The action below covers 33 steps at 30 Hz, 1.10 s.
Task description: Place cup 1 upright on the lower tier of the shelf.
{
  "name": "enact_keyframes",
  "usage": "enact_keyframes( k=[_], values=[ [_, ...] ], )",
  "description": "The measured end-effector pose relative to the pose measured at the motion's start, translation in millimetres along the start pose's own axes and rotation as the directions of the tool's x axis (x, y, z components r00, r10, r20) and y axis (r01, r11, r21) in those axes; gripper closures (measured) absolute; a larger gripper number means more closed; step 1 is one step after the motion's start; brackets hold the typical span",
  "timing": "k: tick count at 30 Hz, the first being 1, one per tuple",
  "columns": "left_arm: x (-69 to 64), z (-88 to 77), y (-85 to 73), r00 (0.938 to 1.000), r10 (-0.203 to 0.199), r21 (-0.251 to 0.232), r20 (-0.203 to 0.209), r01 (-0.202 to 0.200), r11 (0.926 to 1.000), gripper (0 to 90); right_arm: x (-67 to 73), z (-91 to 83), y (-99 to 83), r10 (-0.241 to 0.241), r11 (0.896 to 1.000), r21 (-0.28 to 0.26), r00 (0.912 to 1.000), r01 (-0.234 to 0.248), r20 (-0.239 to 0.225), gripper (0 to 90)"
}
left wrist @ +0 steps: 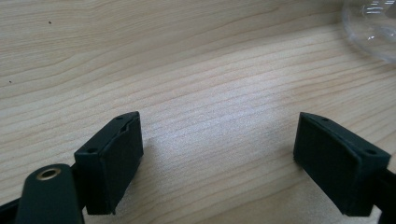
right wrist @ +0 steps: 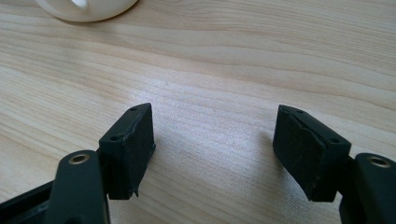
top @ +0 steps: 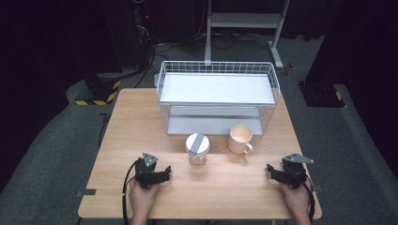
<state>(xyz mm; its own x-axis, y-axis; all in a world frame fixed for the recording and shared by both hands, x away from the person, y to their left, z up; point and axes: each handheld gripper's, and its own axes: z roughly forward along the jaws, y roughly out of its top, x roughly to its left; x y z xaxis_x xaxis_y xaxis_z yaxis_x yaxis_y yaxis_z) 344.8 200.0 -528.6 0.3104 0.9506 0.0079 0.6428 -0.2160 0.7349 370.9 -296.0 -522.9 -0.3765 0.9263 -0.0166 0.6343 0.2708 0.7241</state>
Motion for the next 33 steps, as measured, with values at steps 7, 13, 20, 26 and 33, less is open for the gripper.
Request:
enact_keyframes(
  k=[7,13,20,26,33],
  values=[
    [0.3,0.2,0.1,1.0000,-0.006,-0.001,0.004,0.006,1.0000,16.0,0.3,0.0,0.1,0.003,1.000,0.001,1.0000,-0.003,0.001,29.4],
    [-2.0,1.4,1.1,0.9998,-0.016,0.002,-0.013,0.016,0.9999,14.6,0.6,-0.1,0.1,0.005,1.000,0.002,1.0000,-0.005,0.000,29.4],
    [-1.3,0.9,0.9,0.9999,-0.009,0.003,-0.006,0.009,1.0000,14.8,0.7,-0.1,0.1,0.004,1.000,0.002,1.0000,-0.004,-0.001,29.4],
    [-1.8,0.1,0.9,0.9999,-0.012,0.002,-0.003,0.012,0.9999,15.1,0.7,0.0,0.2,0.003,1.000,0.002,1.0000,-0.003,-0.001,29.3],
    [-2.6,-4.9,2.5,0.9994,-0.030,-0.018,0.017,0.031,0.9994,14.3,0.8,0.0,0.2,0.003,1.000,0.003,1.0000,-0.003,-0.002,29.2]
  ],
)
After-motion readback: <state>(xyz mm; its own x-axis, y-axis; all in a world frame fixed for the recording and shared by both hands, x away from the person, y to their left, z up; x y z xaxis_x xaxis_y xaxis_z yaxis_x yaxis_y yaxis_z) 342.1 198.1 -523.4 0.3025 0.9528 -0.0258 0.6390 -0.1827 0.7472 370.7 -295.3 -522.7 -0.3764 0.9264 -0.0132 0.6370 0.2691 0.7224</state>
